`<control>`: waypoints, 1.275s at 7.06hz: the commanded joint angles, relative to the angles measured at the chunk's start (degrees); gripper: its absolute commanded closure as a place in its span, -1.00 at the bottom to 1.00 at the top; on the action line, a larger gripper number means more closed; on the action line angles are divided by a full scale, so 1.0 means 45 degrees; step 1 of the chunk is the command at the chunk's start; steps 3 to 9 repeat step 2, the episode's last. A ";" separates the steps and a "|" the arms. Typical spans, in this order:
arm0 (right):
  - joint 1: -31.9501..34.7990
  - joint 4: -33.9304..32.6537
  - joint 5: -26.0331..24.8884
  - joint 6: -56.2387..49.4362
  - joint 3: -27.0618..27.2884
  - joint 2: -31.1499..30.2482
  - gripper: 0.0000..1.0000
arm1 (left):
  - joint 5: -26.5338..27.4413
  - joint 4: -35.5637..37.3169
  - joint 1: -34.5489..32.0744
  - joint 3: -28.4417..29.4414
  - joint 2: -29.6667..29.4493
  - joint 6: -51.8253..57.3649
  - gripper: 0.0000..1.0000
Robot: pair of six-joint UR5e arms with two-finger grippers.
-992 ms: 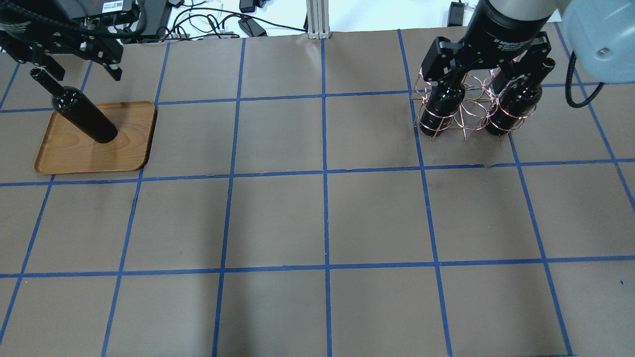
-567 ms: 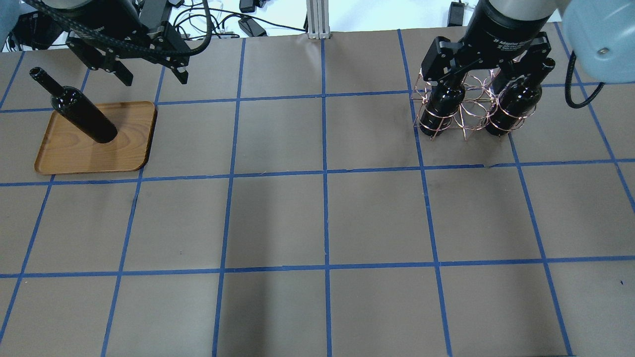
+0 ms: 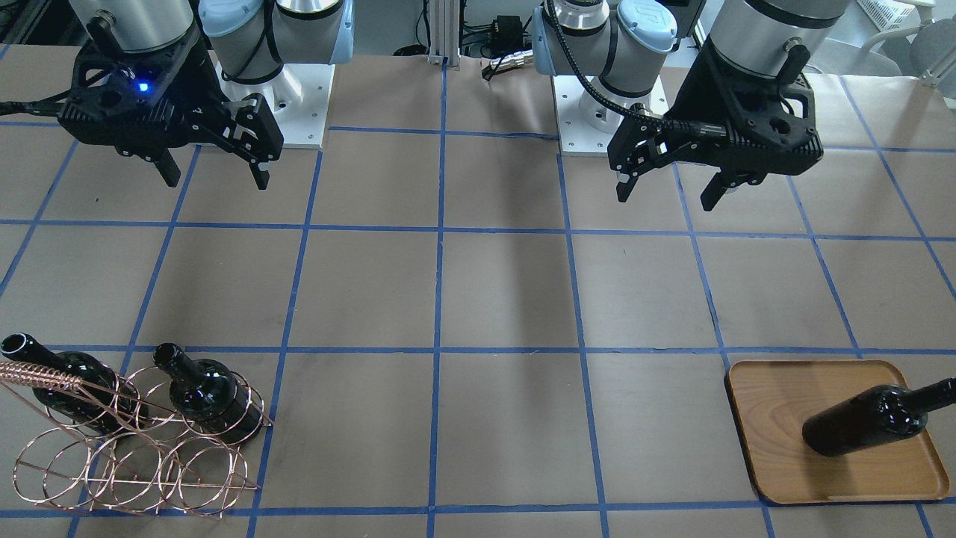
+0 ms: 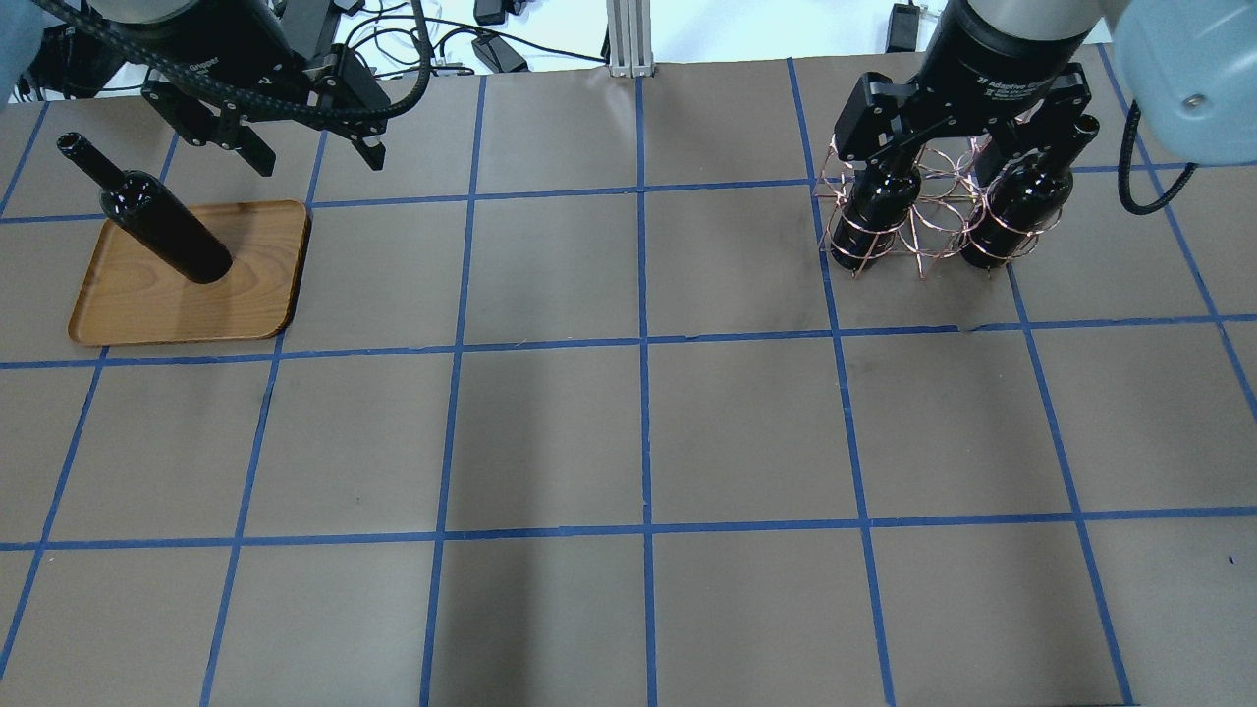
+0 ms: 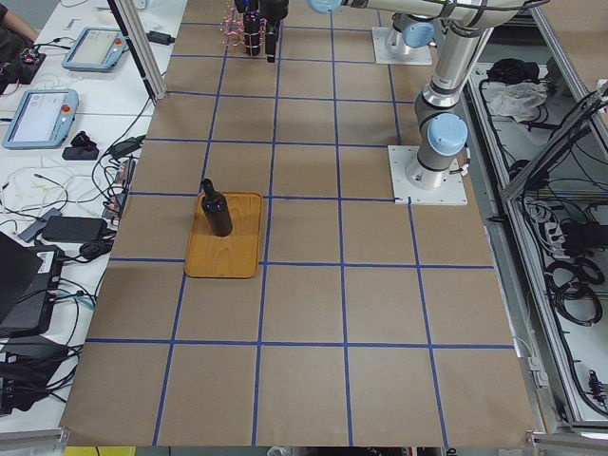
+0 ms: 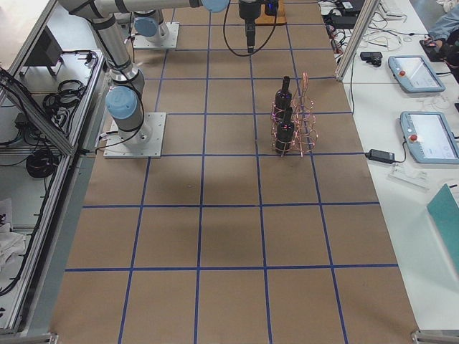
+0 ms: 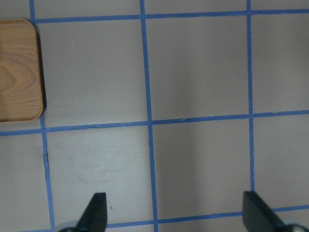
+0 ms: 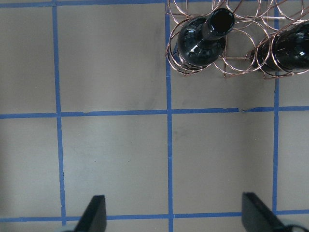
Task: Take wine from basket and place on tray
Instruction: 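Open the left gripper and raise it away from the bottle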
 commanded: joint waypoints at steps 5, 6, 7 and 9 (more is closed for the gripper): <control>0.0000 0.0000 0.0000 0.0000 0.0000 0.0000 -1.00 | 0.0094 -0.0117 0.0220 -0.0015 0.0077 0.0064 -1.00; 0.0000 0.0000 0.0000 0.0000 0.0000 0.0000 -1.00 | 0.0094 -0.0117 0.0220 -0.0015 0.0077 0.0064 -1.00; 0.0000 0.0000 0.0000 0.0000 0.0000 0.0000 -1.00 | 0.0094 -0.0117 0.0220 -0.0015 0.0077 0.0064 -1.00; 0.0000 0.0000 0.0000 0.0000 0.0000 0.0000 -1.00 | 0.0094 -0.0117 0.0220 -0.0015 0.0077 0.0064 -1.00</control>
